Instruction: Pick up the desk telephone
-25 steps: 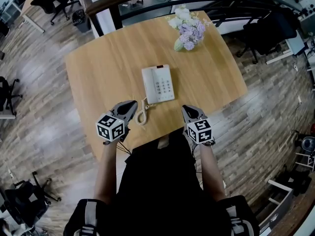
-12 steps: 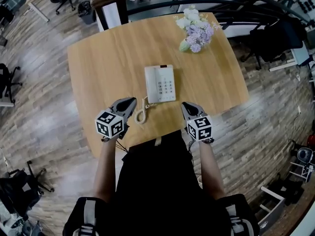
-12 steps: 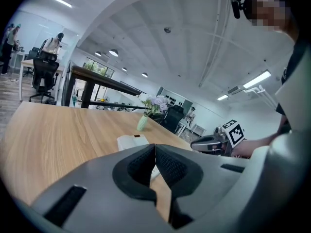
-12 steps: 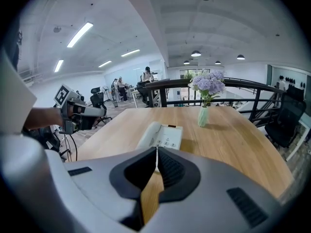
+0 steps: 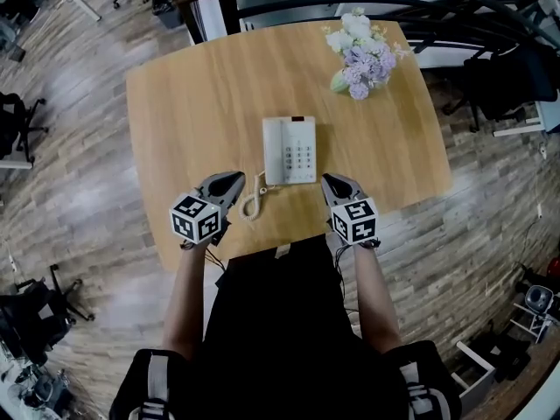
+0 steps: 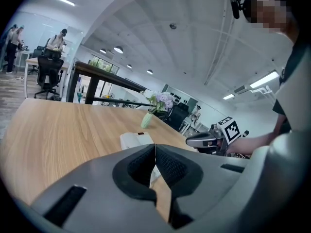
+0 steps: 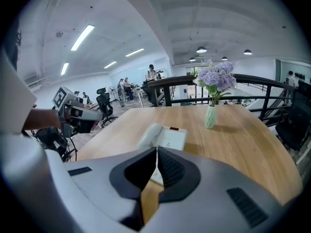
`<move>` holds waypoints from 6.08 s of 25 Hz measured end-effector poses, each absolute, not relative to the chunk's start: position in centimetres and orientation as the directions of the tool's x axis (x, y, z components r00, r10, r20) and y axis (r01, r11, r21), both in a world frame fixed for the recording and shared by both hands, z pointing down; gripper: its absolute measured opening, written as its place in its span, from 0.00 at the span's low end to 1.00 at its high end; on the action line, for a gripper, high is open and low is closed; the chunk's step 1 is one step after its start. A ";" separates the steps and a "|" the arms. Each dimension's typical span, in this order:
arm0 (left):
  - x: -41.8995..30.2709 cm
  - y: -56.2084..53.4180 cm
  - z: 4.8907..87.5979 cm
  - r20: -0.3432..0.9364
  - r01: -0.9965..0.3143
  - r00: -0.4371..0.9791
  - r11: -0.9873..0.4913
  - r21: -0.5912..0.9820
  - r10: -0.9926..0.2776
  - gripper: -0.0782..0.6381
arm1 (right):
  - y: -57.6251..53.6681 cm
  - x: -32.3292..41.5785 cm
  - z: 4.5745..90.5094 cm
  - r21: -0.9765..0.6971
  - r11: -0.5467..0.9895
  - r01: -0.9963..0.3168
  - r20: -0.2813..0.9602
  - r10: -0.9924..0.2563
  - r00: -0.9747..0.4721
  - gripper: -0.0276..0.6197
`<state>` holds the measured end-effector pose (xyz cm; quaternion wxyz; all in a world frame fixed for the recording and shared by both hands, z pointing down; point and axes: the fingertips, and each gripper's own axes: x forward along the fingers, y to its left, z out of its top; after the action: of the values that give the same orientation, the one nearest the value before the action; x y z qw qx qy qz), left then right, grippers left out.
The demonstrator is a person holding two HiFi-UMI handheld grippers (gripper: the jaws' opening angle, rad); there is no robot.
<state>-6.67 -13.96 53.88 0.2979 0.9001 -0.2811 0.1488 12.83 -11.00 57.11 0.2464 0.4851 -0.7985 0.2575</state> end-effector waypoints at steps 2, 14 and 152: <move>-6.1 -14.1 54.2 0.443 -0.590 0.800 -0.669 0.452 -0.405 0.14 | -11.6 13.0 57.5 -0.180 0.404 -0.897 0.645 -0.640 -0.418 0.08; -1.8 -15.2 54.5 0.421 -0.535 0.834 -0.709 0.459 -0.356 0.14 | -12.8 14.8 59.5 -0.215 0.416 -0.883 0.666 -0.599 -0.444 0.08; 2.0 -20.6 67.1 0.475 -0.519 0.851 -0.493 0.699 -0.223 0.66 | -18.3 10.6 68.9 -0.664 0.206 -0.719 0.554 -0.509 -0.658 0.43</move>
<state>2.01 -20.60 67.15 0.4538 0.8484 -0.2187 0.1627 10.56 -18.31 68.88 0.1073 0.3991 -0.7692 0.4874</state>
